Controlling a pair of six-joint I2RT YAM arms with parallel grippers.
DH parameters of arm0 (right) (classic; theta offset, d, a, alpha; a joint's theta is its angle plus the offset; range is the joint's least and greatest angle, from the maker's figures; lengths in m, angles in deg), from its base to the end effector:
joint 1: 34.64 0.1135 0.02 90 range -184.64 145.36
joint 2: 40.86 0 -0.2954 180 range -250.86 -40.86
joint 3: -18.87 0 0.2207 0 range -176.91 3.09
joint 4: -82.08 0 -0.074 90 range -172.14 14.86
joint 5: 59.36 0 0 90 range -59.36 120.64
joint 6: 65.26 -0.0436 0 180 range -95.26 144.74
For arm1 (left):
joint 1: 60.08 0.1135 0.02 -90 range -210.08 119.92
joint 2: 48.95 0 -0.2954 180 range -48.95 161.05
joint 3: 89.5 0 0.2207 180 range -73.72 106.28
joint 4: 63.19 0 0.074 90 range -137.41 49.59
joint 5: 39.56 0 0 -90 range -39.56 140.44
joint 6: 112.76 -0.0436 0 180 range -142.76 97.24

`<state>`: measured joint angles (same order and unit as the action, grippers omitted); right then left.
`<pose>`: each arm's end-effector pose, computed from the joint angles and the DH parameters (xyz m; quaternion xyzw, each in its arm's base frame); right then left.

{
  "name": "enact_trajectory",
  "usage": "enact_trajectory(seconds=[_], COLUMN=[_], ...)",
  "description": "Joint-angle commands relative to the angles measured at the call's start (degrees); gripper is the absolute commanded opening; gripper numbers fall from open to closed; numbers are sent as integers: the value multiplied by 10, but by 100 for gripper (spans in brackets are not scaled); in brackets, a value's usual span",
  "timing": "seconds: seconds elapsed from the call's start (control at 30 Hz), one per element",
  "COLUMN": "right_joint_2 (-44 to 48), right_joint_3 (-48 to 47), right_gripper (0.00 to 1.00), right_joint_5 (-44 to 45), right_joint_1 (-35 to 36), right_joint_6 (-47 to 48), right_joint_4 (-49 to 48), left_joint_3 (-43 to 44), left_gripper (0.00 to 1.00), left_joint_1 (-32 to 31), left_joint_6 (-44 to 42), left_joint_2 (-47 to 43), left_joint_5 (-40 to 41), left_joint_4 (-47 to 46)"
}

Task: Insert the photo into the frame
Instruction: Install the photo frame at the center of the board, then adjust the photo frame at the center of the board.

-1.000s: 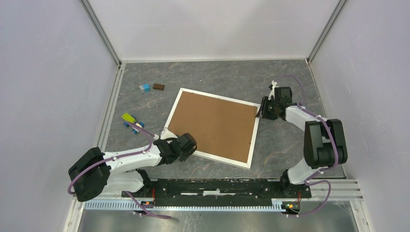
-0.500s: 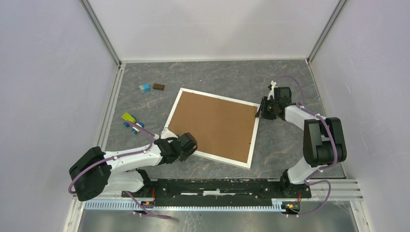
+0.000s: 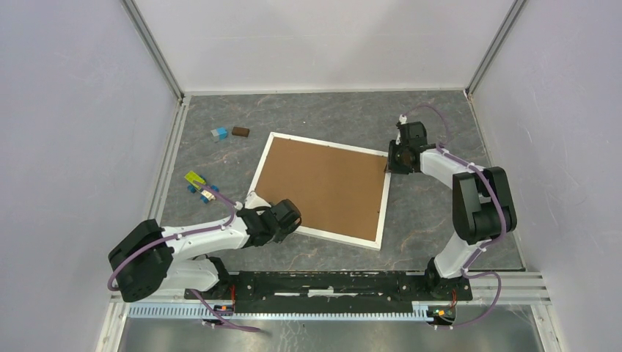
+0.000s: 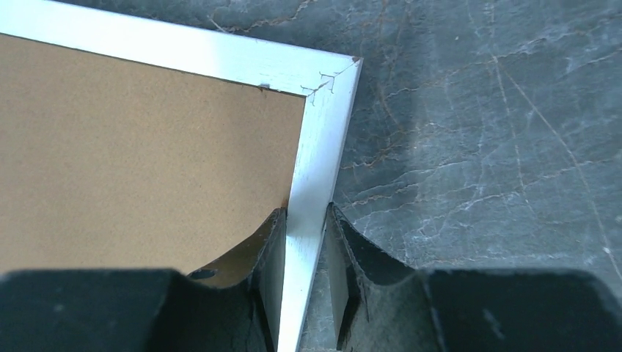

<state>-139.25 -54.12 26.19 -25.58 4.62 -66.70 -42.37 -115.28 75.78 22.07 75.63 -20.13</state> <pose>0.3225 0.0548 0.2130 0.0811 0.9538 0.1083 0.2684 0.1123 -0.1291 0.1991 -0.3936 0.8726 -0.1414 0.2524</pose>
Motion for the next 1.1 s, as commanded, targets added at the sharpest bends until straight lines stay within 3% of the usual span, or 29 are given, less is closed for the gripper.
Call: enact_trajectory(seconds=[0.0, 0.17, 0.27, 0.37, 0.47, 0.57, 0.73, 1.07], right_joint_2=[-78, -109, -84, -30, 42, 116, 211, 336], right_joint_3=[25, 31, 44, 47, 59, 80, 105, 190], right_gripper=[31, 30, 31, 37, 45, 56, 62, 62], right_joint_5=[151, 197, 172, 68, 22, 35, 75, 52], right_joint_1=[48, 90, 91, 88, 88, 86, 62, 32], right_joint_6=[13, 15, 27, 58, 67, 73, 83, 78], right_joint_4=[68, 87, 73, 43, 23, 20, 40, 45], left_joint_3=[-15, -19, -17, -6, 12, 22, 15, 78], left_gripper=[2, 2, 2, 2, 2, 2, 2, 2], left_joint_1=[1, 1, 1, 1, 2, 2, 7, 122], left_joint_6=[-70, -90, -122, -194, -281, -350, -439, -624], left_joint_2=[17, 14, 16, 26, 37, 35, 8, 49], left_joint_5=[20, 16, 14, 9, -1, -2, 2, -23], left_joint_4=[55, 47, 34, 7, -7, -1, 2, -17])
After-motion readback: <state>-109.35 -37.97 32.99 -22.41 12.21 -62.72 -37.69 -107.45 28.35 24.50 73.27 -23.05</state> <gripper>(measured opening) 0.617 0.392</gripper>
